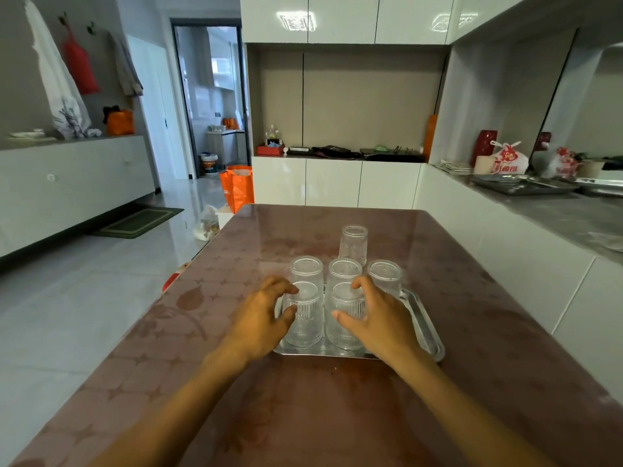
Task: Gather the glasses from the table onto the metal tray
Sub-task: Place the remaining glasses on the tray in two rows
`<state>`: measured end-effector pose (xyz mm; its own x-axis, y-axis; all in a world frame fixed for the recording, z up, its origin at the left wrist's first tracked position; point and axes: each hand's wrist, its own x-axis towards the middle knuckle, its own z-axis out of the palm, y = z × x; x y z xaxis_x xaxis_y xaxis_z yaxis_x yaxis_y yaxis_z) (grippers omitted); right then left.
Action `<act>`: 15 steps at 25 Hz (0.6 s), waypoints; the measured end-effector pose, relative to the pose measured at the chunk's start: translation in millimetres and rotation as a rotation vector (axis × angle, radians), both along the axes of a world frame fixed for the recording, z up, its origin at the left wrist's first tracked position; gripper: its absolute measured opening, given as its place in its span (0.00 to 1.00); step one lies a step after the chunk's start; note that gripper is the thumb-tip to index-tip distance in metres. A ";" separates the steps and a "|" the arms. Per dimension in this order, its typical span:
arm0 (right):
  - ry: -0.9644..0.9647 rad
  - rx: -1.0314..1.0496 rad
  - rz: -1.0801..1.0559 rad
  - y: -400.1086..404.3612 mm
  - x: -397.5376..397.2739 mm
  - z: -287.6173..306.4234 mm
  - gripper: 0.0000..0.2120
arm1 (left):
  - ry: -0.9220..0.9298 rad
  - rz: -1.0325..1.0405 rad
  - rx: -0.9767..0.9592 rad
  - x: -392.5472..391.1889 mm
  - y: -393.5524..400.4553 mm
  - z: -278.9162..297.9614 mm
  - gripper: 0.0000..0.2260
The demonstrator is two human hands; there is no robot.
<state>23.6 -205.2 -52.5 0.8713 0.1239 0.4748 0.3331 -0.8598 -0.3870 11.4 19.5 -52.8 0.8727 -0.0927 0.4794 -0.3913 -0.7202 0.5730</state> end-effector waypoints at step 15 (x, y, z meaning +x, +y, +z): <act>-0.081 0.116 -0.100 -43.5 85.6 58.7 0.23 | 0.439 0.305 0.384 71.1 63.4 -53.4 0.25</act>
<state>109.2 -248.7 6.2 0.8347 -0.0213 0.5503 0.2822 -0.8415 -0.4607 82.5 82.9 -106.1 0.9939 0.0963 0.0547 0.0745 -0.9468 0.3130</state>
